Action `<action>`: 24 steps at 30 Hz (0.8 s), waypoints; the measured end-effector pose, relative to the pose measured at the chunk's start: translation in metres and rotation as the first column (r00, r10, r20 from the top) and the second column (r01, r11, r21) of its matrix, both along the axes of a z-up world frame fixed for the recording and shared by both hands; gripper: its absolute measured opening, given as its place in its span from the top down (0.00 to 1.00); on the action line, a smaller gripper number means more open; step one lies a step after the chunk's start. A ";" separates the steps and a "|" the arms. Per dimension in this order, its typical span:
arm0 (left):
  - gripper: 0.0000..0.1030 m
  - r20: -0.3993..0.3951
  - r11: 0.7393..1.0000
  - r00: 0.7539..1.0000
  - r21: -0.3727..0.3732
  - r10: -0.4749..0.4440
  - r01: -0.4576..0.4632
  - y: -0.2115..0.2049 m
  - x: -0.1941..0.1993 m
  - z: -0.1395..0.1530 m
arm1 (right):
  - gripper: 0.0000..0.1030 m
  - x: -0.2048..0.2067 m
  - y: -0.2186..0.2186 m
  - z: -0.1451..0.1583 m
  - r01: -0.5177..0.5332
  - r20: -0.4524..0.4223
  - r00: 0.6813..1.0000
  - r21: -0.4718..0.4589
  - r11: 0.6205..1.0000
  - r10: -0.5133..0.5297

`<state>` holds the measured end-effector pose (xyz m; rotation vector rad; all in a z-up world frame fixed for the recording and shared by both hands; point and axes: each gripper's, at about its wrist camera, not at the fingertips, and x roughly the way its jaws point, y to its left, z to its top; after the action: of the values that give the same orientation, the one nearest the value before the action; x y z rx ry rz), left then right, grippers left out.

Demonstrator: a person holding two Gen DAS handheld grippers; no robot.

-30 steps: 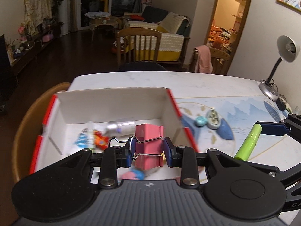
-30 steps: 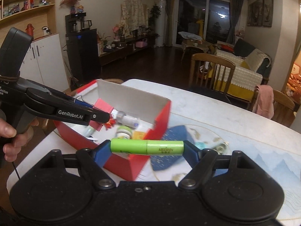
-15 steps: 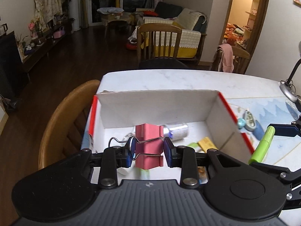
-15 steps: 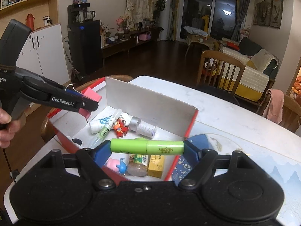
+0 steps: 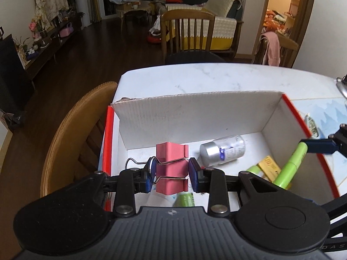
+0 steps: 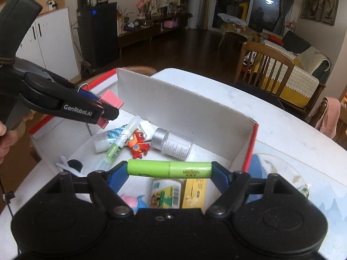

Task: Organize rigid objects
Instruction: 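Carry the lipstick tube with the right tool while the left tool carries the binder clip into the box, then open the right tool releasing the tube while the left tool releases the clip in the box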

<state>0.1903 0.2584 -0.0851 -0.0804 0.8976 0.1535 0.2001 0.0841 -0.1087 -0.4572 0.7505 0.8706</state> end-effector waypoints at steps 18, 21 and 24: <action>0.69 -0.121 0.999 0.992 -0.021 -0.030 0.027 0.003 0.024 -0.033 | 0.22 0.035 0.048 -0.034 -0.040 -0.080 0.996 -0.128 0.991 0.030; 0.69 -0.137 0.999 0.990 -0.020 -0.035 0.033 0.003 0.026 -0.037 | 0.22 0.037 0.049 -0.037 -0.048 -0.112 0.993 -0.132 0.990 0.034; 0.69 -0.148 0.999 0.988 -0.027 -0.037 0.034 0.002 0.027 -0.039 | 0.22 0.037 0.050 -0.039 -0.061 -0.127 0.991 -0.151 0.987 0.042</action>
<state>0.2170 0.2609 -0.1242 -0.0761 1.0489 0.1164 0.2370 0.1345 -0.1479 -0.5660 0.9274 0.8988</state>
